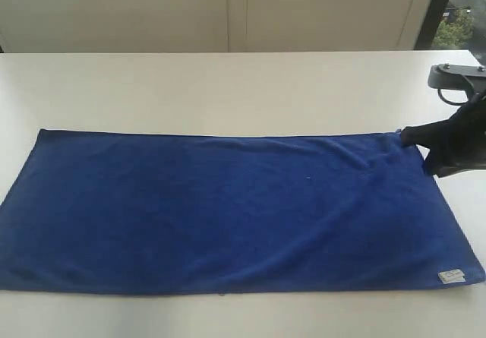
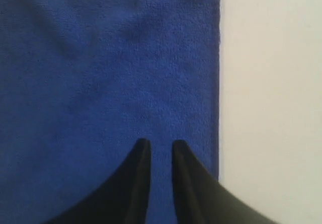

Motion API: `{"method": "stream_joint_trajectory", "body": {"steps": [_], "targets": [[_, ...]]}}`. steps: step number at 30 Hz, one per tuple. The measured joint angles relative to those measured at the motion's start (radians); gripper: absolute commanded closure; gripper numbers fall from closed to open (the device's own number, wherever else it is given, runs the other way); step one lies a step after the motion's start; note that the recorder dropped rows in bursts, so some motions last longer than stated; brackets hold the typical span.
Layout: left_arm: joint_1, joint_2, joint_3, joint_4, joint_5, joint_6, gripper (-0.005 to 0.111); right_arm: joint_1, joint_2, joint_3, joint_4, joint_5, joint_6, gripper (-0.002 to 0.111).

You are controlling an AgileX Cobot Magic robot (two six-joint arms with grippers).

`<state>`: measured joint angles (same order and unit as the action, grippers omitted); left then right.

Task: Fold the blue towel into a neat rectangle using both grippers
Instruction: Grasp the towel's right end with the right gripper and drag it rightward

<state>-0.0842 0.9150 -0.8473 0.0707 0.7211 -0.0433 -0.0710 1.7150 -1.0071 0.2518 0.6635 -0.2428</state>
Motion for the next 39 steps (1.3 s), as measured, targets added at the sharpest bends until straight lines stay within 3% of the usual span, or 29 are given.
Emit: {"method": "stream_joint_trajectory", "body": {"steps": [8, 28, 30, 36, 39], "targets": [[0.000, 0.000, 0.000, 0.000, 0.000, 0.000, 0.107, -0.004, 0.057, -0.002, -0.037, -0.052, -0.013, 0.067], [0.000, 0.000, 0.000, 0.000, 0.000, 0.000, 0.107, -0.004, 0.163, -0.002, -0.112, -0.083, -0.013, 0.067], [0.000, 0.000, 0.000, 0.000, 0.000, 0.000, 0.107, -0.004, 0.165, -0.002, -0.112, -0.083, -0.013, 0.071], [0.000, 0.000, 0.000, 0.000, 0.000, 0.000, 0.107, -0.006, 0.173, -0.007, -0.118, -0.070, -0.013, 0.106], [0.000, 0.000, 0.000, 0.000, 0.000, 0.000, 0.107, -0.006, 0.175, -0.008, -0.116, -0.065, -0.010, 0.108]]}}
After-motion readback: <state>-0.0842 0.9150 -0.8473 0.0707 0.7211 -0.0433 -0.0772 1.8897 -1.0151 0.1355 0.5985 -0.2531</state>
